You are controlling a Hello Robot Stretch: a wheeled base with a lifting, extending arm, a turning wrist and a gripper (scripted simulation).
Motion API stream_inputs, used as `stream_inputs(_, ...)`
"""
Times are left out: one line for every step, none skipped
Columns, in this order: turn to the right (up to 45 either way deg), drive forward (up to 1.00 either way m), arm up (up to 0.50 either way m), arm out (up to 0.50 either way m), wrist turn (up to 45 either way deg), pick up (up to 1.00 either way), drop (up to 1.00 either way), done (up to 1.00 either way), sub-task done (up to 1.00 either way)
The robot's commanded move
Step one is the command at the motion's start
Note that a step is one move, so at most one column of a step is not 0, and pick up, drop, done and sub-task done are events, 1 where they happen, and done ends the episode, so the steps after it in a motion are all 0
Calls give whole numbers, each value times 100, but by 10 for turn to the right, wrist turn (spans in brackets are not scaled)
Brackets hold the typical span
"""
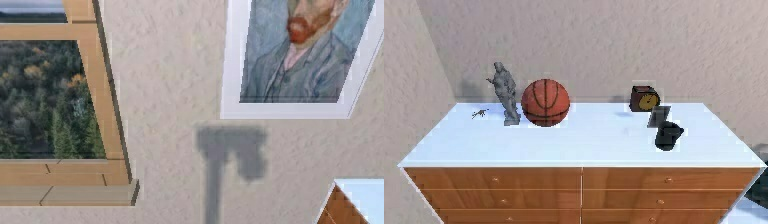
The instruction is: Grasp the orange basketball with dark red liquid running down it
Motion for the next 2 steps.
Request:
stream_inputs(0,0,50,0,0,0,0,0,0)
stream_inputs(0,0,38,0,0,0,0,0,0)
